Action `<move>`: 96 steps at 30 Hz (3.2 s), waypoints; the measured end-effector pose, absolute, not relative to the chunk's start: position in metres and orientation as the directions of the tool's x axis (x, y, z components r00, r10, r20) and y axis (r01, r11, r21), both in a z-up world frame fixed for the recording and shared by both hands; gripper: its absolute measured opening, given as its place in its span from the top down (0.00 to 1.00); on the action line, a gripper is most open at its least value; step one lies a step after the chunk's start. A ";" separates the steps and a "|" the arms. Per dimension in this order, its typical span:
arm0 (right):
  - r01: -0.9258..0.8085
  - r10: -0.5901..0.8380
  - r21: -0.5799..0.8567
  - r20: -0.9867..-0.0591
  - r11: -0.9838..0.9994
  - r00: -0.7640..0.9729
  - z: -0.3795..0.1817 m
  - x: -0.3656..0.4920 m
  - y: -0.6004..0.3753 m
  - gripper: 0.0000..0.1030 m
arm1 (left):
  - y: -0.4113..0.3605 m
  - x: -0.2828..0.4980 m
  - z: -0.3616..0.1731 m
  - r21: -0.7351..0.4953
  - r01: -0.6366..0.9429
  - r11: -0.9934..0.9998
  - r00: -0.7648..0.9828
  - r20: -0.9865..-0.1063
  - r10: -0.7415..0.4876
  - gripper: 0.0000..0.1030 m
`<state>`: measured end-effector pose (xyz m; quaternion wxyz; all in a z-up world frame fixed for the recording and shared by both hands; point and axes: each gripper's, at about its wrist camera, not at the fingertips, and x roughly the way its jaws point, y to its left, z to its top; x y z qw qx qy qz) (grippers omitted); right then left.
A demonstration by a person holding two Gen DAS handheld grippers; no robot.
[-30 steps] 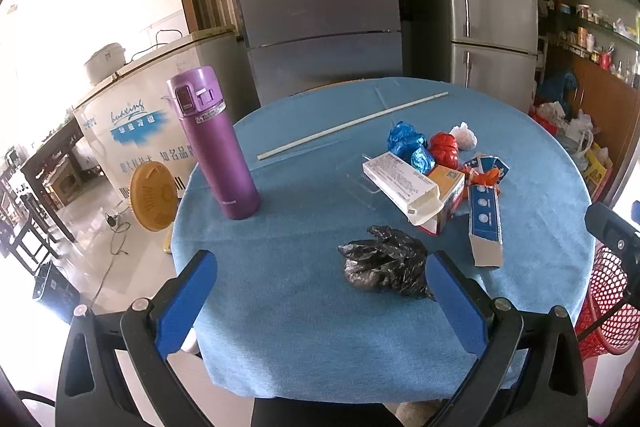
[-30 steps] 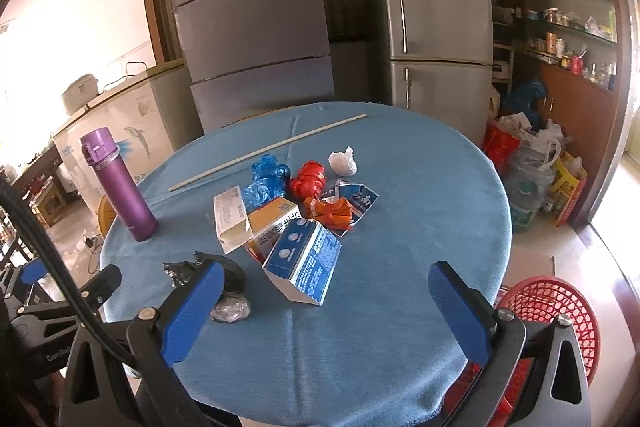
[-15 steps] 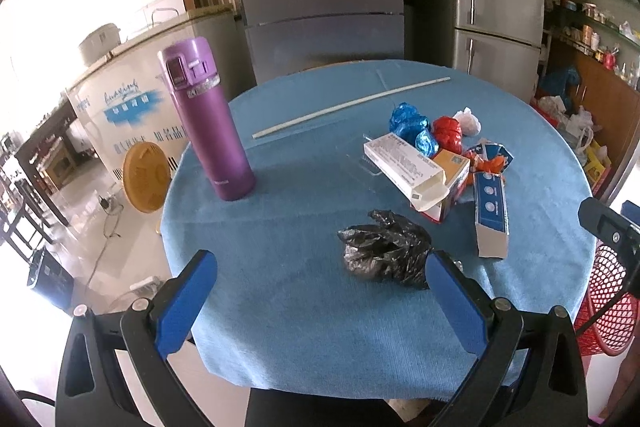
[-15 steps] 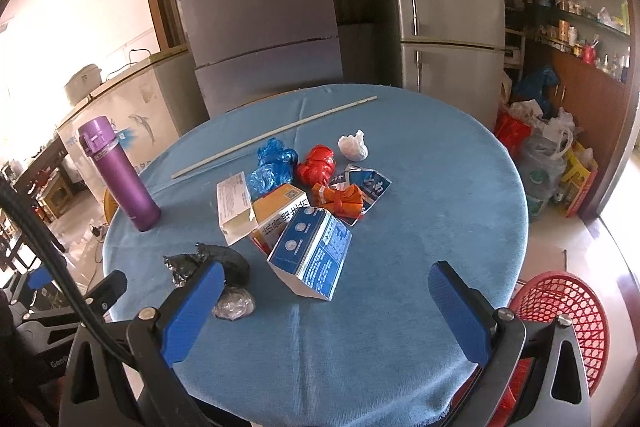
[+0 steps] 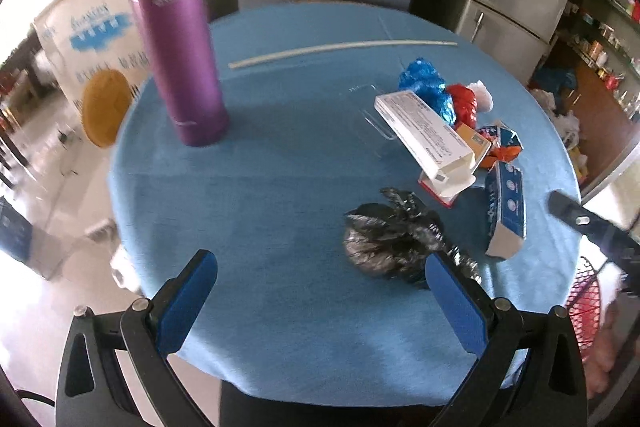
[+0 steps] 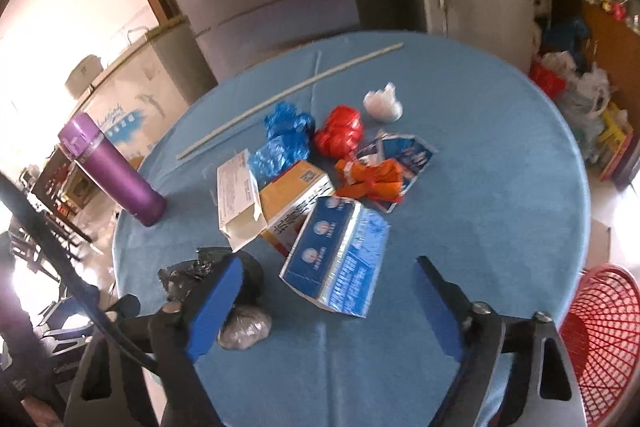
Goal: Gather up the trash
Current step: 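Grasp the black plastic bag with the left gripper while the right gripper grasps the blue toothpaste carton, then carry the black bag with the left gripper while the right gripper carries the carton to the red basket, then open the left gripper over the red basket while the right gripper releases the carton into it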
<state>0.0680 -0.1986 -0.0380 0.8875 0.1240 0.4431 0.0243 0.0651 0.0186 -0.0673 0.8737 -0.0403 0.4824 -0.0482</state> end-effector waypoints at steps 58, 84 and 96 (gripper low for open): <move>0.256 0.368 0.625 -0.690 0.738 0.623 -0.078 0.018 -0.332 0.58 | -0.096 0.075 -0.071 -0.318 0.352 0.880 0.399 -0.800 -0.448 0.97; 0.656 0.010 0.493 -0.803 0.571 0.595 -0.105 -0.132 -0.515 0.53 | -0.362 0.010 -0.030 -0.197 0.834 0.516 0.164 -0.804 -0.572 0.97; 0.697 -0.068 0.513 -0.780 0.502 0.623 -0.102 -0.171 -0.545 0.48 | -0.394 -0.006 -0.044 -0.125 0.880 0.459 0.167 -0.822 -0.544 0.54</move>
